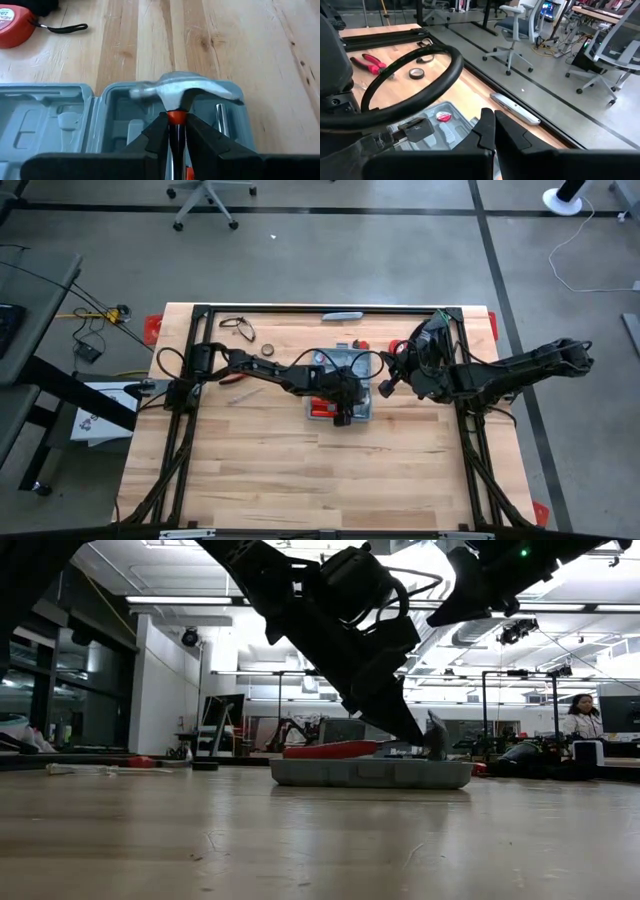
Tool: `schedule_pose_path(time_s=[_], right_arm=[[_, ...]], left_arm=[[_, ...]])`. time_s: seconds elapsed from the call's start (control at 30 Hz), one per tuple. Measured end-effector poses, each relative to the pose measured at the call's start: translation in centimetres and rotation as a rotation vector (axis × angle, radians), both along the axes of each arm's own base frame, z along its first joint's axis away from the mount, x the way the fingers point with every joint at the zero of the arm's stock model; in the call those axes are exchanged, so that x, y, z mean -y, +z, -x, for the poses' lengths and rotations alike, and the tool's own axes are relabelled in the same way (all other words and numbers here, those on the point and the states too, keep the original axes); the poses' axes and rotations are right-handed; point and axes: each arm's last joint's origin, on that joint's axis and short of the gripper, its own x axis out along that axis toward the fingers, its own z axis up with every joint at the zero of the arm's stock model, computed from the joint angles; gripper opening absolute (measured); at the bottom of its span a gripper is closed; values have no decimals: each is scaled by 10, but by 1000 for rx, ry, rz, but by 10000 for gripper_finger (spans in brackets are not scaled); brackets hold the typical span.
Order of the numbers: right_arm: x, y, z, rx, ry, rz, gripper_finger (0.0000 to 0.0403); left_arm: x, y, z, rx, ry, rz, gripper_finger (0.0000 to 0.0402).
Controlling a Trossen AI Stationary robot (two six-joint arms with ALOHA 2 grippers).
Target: Prefit tool cases
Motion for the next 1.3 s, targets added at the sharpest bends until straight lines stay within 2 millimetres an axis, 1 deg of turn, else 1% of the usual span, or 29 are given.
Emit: schedule_pose_path(time_s=[0.43, 0.53, 0.67, 0.8, 1.0, 1.13, 1.23, 1.3], right_arm=[[0, -2, 1, -2, -7, -15, 0], [-1, -2, 1, -8, 19, -32, 0], [-3, -8, -4, -12, 84, -112, 0], [-10, -26, -16, -74, 151, -195, 0], [-23, -69, -37, -188, 147, -277, 0], [-34, -93, -48, -233, 197, -330, 0], [-41, -103, -50, -249, 211, -379, 0], [-47, -107, -49, -253, 219, -407, 0]], left_arm=[[0, 0, 0, 2, 1, -1, 56], [0, 0, 0, 2, 1, -1, 56], [-2, 0, 2, -16, 10, -28, 56], [-3, 4, 6, -51, 19, -90, 56], [-6, 24, 18, -108, 73, -195, 56], [-7, 39, 30, -170, 94, -230, 56], [-7, 39, 39, -256, 87, -229, 56], [-7, 34, 44, -297, 91, -220, 56]])
